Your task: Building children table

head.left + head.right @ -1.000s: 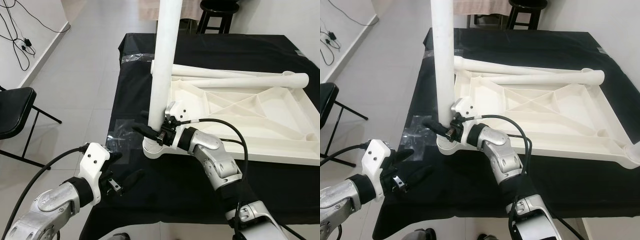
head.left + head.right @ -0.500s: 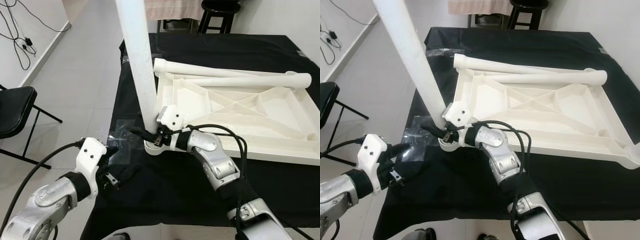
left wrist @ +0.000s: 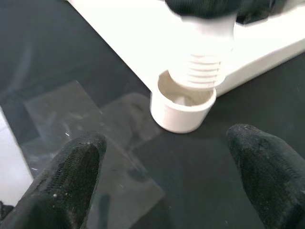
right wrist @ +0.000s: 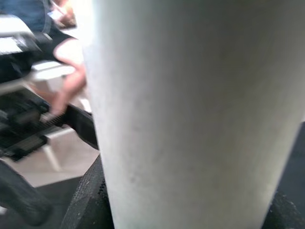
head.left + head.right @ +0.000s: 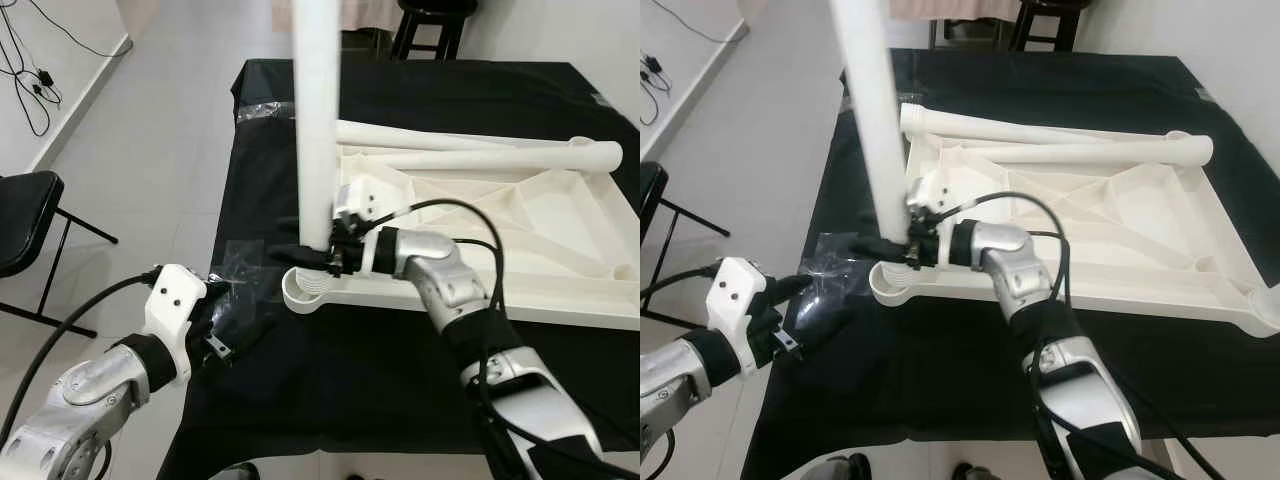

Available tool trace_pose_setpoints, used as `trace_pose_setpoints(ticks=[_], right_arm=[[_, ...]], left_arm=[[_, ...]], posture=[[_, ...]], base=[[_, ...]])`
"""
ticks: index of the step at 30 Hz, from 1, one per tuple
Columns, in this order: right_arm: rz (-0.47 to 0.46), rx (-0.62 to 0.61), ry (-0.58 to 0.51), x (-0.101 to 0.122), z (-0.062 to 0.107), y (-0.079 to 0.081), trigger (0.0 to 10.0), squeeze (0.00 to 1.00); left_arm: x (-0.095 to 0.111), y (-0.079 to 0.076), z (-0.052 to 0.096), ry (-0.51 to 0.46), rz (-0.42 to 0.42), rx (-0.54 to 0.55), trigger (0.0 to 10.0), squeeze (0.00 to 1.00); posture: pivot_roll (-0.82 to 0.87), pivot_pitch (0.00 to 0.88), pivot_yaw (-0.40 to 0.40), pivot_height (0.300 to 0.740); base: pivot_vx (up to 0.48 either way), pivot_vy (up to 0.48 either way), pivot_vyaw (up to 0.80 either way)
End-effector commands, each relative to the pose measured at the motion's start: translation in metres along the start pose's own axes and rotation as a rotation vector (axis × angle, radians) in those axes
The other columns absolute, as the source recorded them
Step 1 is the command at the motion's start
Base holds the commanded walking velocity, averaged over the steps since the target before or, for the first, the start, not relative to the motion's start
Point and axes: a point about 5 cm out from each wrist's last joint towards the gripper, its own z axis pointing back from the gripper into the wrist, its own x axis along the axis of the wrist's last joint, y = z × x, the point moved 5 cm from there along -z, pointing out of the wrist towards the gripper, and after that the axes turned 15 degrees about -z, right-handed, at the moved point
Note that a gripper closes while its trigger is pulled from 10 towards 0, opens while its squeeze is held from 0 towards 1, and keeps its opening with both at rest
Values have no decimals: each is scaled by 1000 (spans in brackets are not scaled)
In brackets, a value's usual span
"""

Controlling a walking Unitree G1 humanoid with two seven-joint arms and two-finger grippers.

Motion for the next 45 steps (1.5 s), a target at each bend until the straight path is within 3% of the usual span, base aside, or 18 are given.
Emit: trace_pose_setpoints(ticks=[1, 6, 14, 18, 24, 29, 32, 33, 36, 45], right_arm=[[-41, 39, 4, -4, 1, 2, 10000, 0], [-50, 105, 3, -2, 1, 7, 10000, 0], [-66, 189, -89, 16, -8, 16, 10000, 0], [-67, 323, -142, 32, -11, 36, 10000, 0], [-13, 436, -83, 19, -9, 59, 10000, 0], [39, 397, -56, 10, -11, 58, 10000, 0], [79, 315, -64, 9, -18, 50, 10000, 0], [109, 227, -68, 8, -24, 40, 10000, 0], [118, 182, -67, 8, -26, 33, 10000, 0], [115, 224, -2, 4, -18, 35, 10000, 0]], left_arm=[[-2, -6, 5, 21, -2, -35, 10000, 0], [-12, -18, 13, 73, 4, -63, 10000, 0], [-18, -28, 20, 123, -20, -90, 10000, 0], [-16, -26, 18, 127, -57, -107, 10000, 0], [-12, -22, 13, 113, -94, -103, 10000, 0], [-12, -21, 12, 113, -105, -102, 10000, 0], [-12, -21, 11, 112, -109, -103, 10000, 0], [-13, -23, 9, 112, -121, -114, 10000, 0], [-12, -24, 7, 109, -126, -121, 10000, 0], [-11, -26, 8, 109, -134, -134, 10000, 0]], posture=[[159, 286, -67, 740], [166, 328, -65, 740], [190, 374, -56, 740], [195, 375, -49, 740], [196, 360, -42, 740], [194, 341, -35, 740], [193, 335, -33, 740], [194, 323, -33, 740], [195, 322, -34, 740], [190, 329, -43, 740]], base=[[0, 0, 0], [0, 0, 0], [0, 0, 0], [0, 0, 0], [0, 0, 0], [0, 0, 0], [0, 0, 0], [0, 0, 0], [0, 0, 0], [0, 0, 0]])
